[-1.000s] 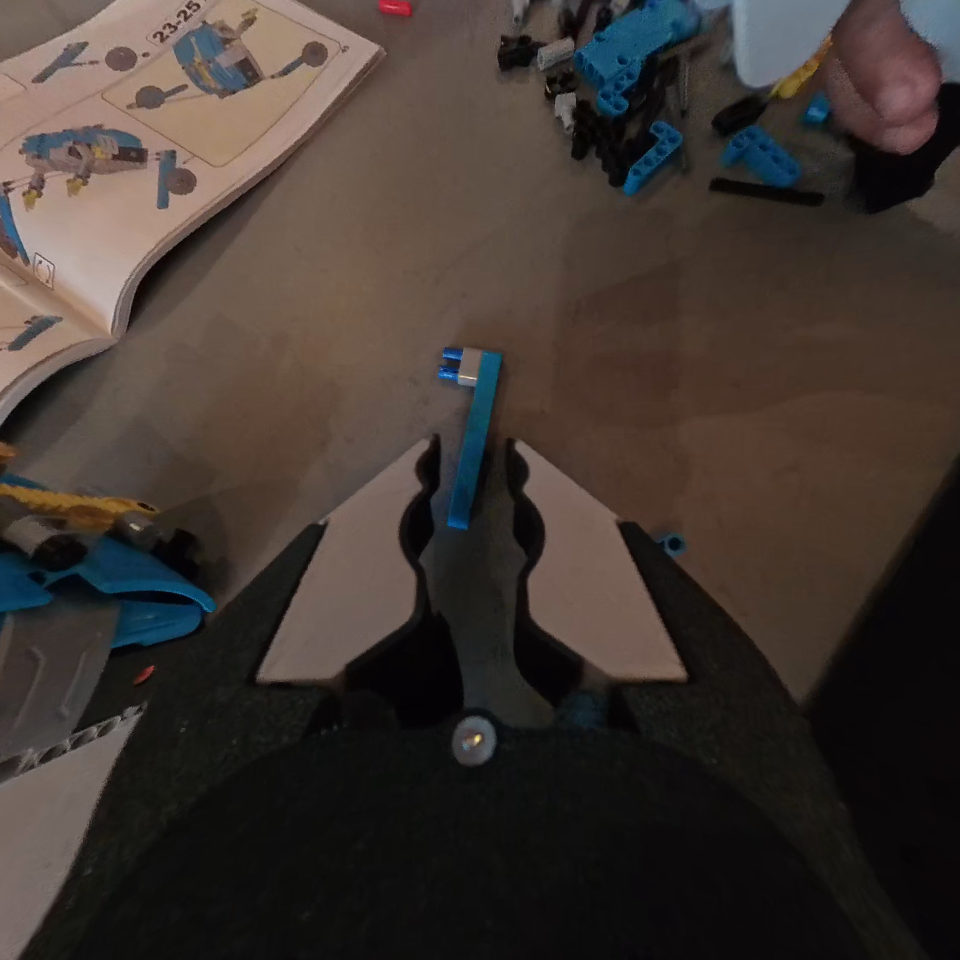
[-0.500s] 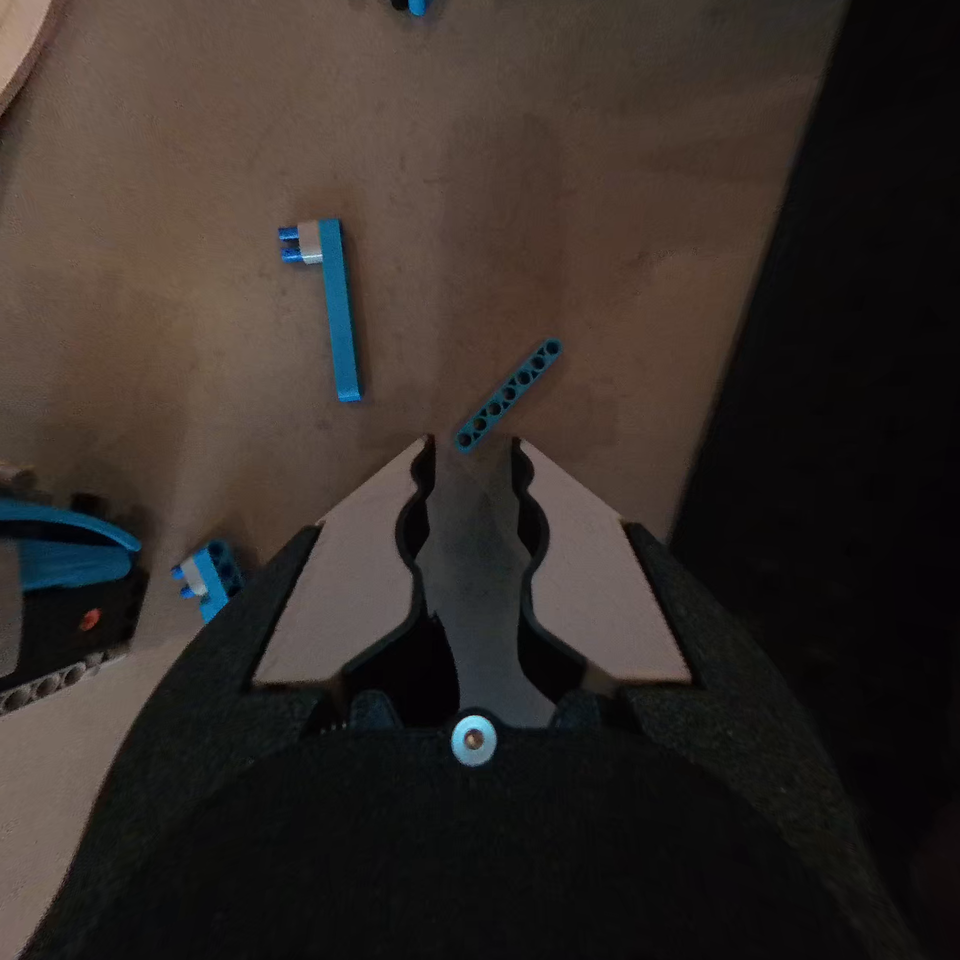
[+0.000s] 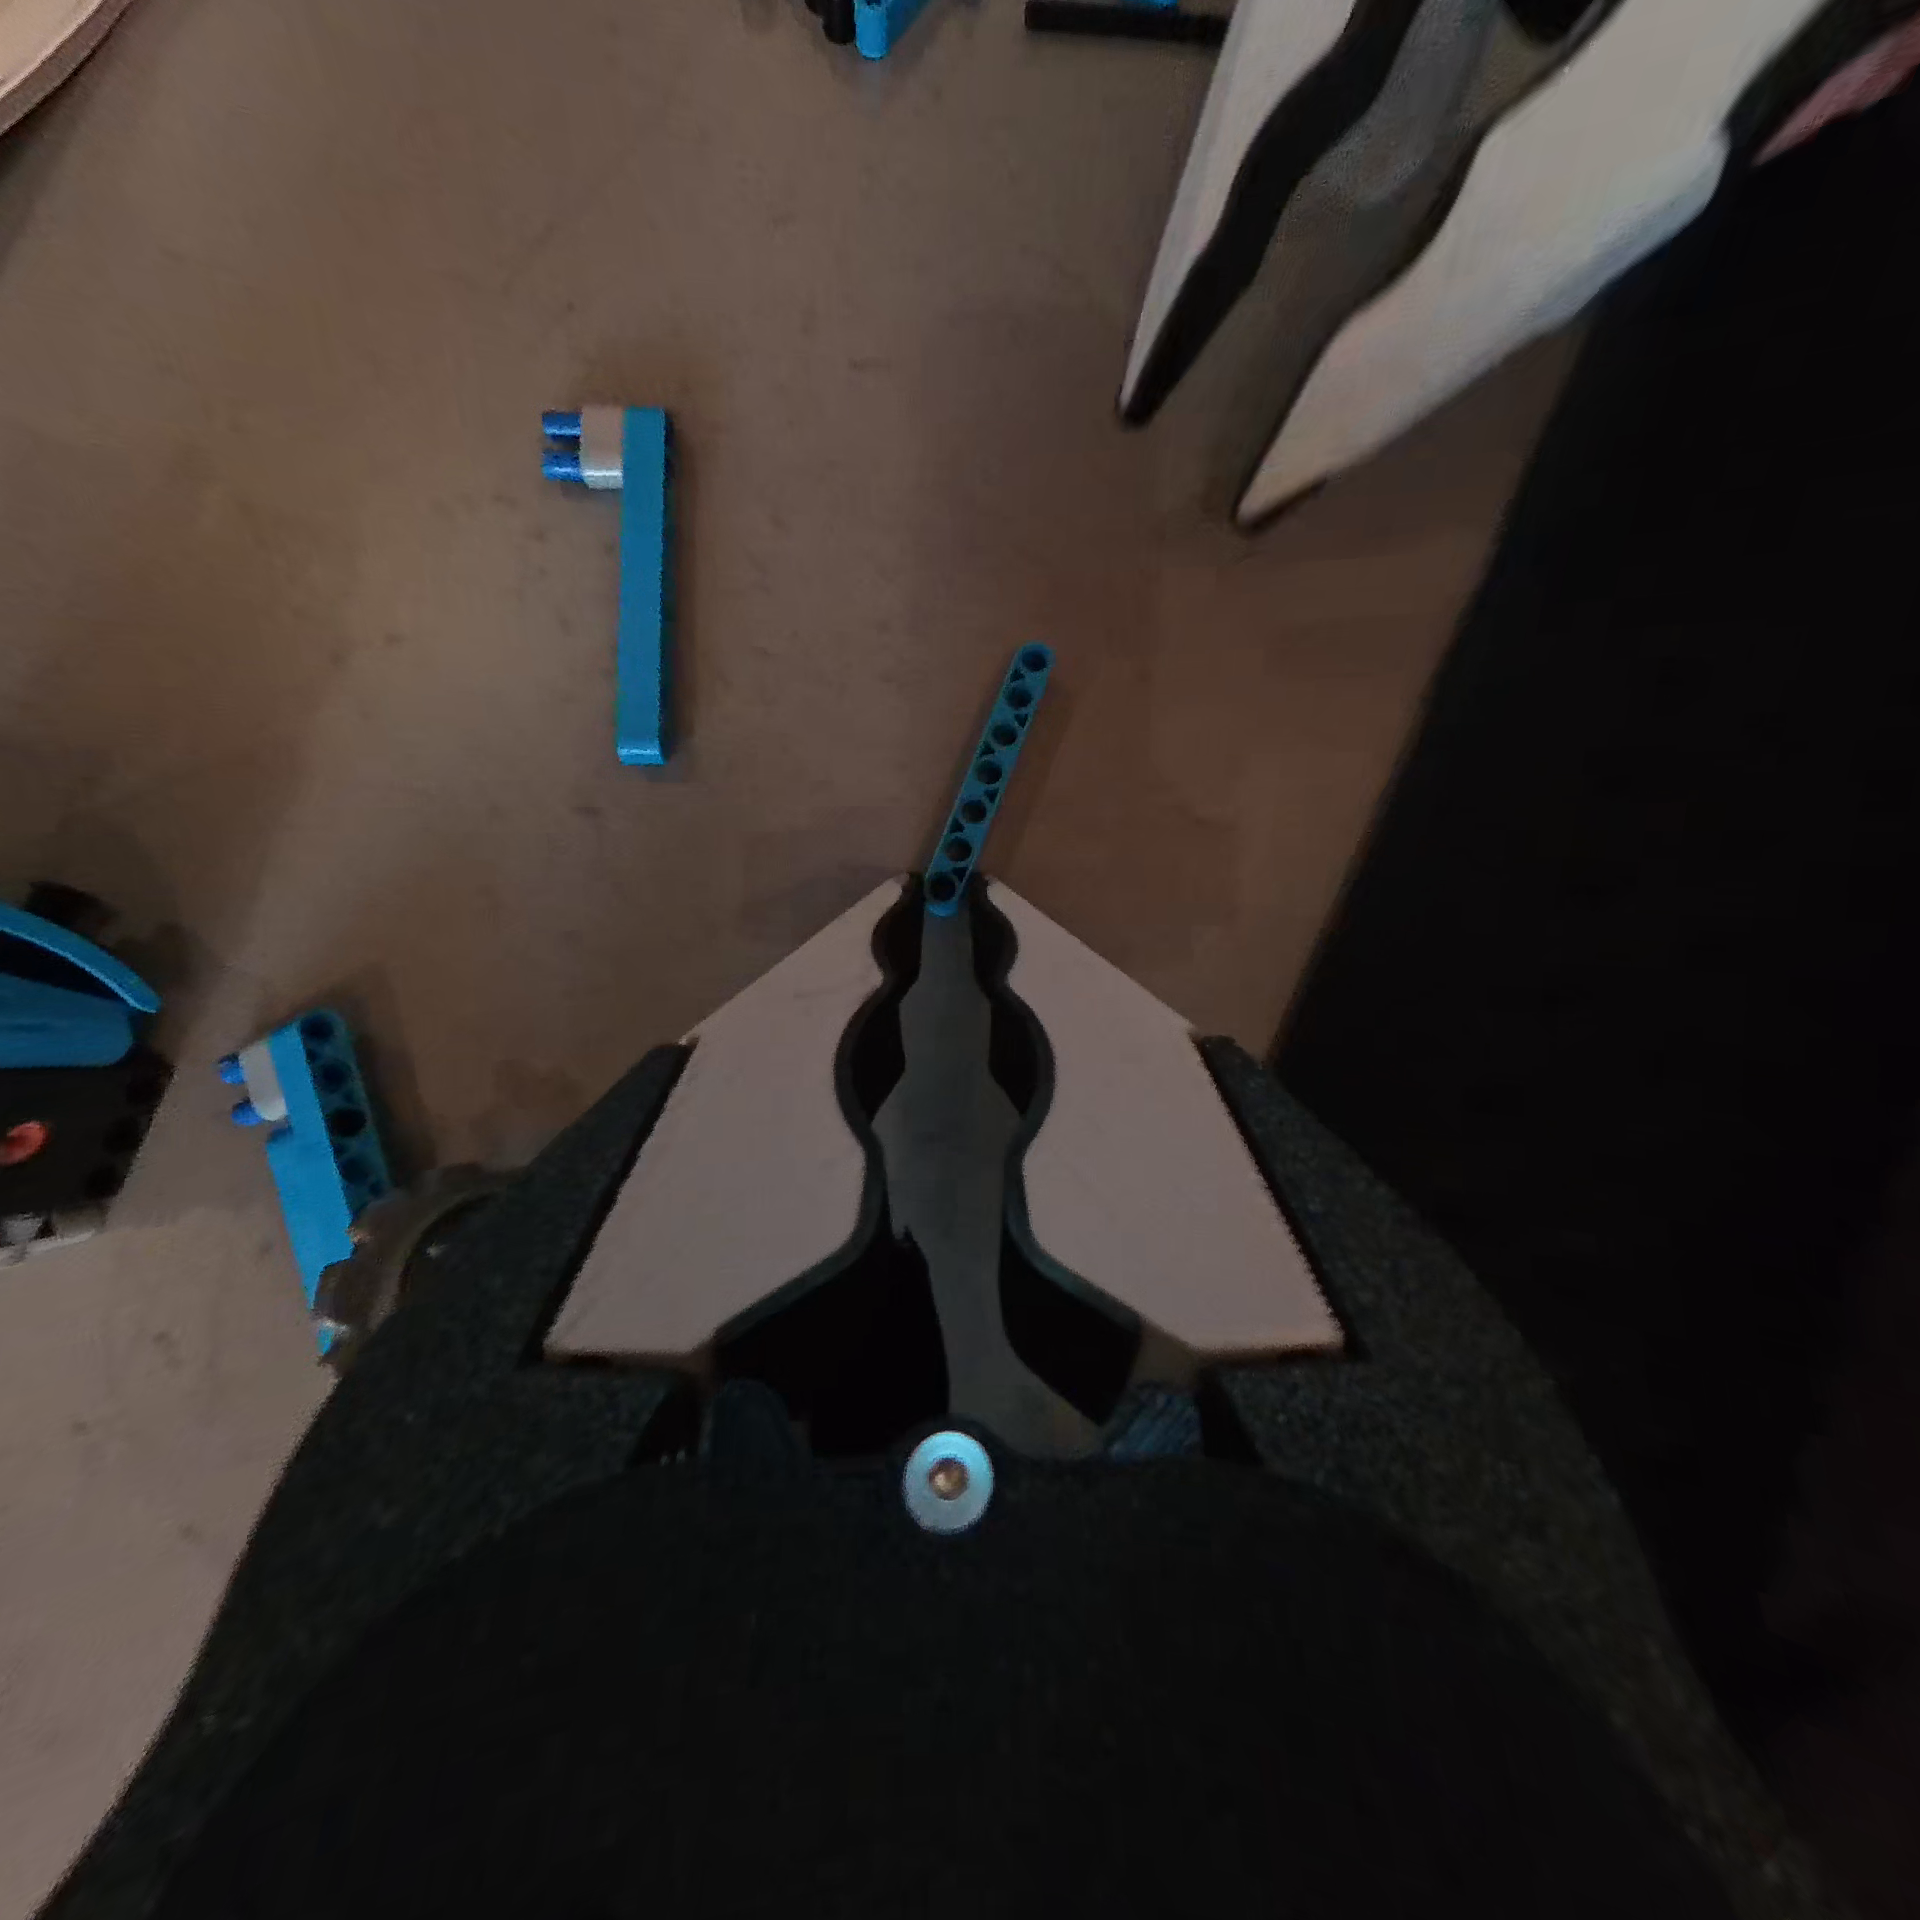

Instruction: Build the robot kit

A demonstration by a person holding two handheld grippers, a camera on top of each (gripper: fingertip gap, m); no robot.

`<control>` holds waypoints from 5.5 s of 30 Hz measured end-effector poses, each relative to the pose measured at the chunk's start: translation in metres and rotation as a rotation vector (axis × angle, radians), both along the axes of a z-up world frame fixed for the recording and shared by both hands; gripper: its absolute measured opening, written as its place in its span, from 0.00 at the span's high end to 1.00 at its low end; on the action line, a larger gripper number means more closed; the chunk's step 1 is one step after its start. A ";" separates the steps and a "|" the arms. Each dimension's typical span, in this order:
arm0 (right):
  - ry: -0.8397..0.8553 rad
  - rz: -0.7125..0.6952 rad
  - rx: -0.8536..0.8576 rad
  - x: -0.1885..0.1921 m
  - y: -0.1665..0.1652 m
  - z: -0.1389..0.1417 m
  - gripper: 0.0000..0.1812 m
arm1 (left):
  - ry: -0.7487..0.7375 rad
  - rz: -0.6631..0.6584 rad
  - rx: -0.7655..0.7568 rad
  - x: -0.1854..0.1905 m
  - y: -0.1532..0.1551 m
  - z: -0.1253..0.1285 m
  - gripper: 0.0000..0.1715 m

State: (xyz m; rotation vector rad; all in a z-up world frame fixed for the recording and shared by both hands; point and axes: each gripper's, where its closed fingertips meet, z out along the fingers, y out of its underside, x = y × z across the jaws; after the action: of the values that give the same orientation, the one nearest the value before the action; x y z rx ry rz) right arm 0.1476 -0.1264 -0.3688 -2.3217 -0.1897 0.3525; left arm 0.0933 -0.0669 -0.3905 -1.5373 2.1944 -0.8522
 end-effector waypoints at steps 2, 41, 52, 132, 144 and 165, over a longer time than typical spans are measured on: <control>-0.031 0.075 -0.026 -0.017 0.007 -0.008 0.85 | -0.019 -0.008 0.011 0.001 -0.002 0.002 0.95; 0.002 0.145 0.104 -0.012 0.025 -0.006 0.92 | -0.080 0.200 0.075 0.052 0.042 0.008 0.86; -0.171 -0.040 0.286 0.016 0.041 0.021 0.78 | 0.032 0.247 -0.507 0.052 0.002 0.032 0.96; -0.319 0.130 0.449 -0.030 0.040 0.043 0.81 | -0.014 0.301 -0.991 0.044 -0.014 0.069 0.96; -0.324 0.164 0.430 -0.036 0.039 0.038 0.82 | -0.028 0.316 -0.995 0.043 -0.015 0.069 0.96; 0.750 0.050 0.221 0.000 0.043 0.071 0.73 | -0.483 -0.263 0.384 0.009 -0.002 0.097 0.96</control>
State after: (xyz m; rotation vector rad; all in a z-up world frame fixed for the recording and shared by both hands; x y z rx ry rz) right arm 0.1478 -0.0829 -0.2979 -1.8276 0.0833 1.1290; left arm 0.1019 -0.0684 -0.2939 -0.7784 2.0586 -0.7239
